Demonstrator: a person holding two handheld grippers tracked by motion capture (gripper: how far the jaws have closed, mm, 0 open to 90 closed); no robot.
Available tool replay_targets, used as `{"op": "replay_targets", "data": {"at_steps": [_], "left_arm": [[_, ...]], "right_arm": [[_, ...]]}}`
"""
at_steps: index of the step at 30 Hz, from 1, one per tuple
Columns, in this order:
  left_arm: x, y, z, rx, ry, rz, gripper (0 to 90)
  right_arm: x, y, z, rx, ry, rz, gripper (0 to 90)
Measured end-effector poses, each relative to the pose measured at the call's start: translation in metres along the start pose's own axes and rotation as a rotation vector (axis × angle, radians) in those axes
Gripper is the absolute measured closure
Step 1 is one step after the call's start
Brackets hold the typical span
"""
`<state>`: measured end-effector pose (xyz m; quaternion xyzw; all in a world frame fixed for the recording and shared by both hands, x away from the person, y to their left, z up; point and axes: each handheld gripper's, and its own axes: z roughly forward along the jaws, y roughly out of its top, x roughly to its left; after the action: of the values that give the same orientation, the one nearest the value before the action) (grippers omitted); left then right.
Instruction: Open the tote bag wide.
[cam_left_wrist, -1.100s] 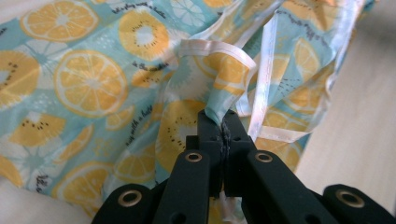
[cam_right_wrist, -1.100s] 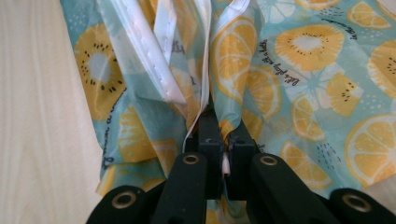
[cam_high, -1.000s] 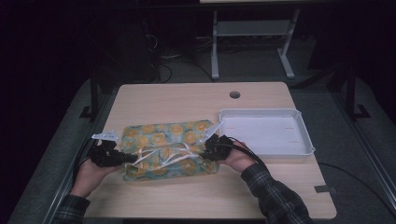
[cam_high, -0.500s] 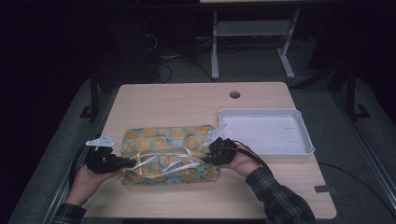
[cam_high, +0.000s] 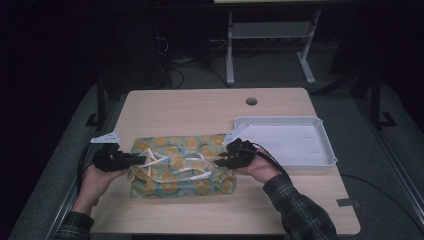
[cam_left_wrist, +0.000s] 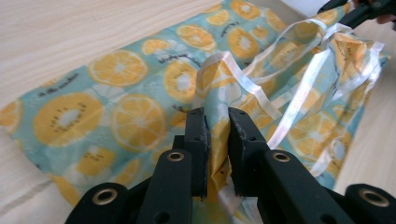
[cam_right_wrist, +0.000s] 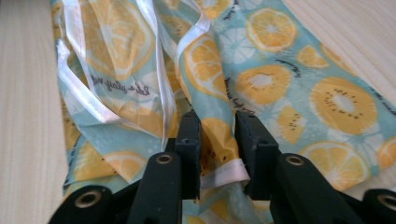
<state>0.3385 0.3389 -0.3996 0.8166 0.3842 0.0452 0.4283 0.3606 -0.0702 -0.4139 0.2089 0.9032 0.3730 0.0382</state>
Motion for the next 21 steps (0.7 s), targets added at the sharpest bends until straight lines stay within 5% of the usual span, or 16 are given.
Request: {"op": "replay_targets", "data": {"at_steps": [1, 12, 21], "left_arm": [[0.002, 0.001, 0.001, 0.002, 0.006, 0.001, 77.3], [0.025, 0.000, 0.014, 0.063, 0.104, -0.053, 56.3], [0.025, 0.000, -0.011, -0.008, 0.115, -0.070, 40.1]], "right_arm": [[-0.004, 0.001, 0.000, -0.005, -0.012, -0.024, 70.1], [-0.017, -0.001, 0.014, 0.047, -0.066, 0.064, 57.4], [-0.021, -0.001, -0.013, -0.048, -0.055, 0.109, 47.4]]}}
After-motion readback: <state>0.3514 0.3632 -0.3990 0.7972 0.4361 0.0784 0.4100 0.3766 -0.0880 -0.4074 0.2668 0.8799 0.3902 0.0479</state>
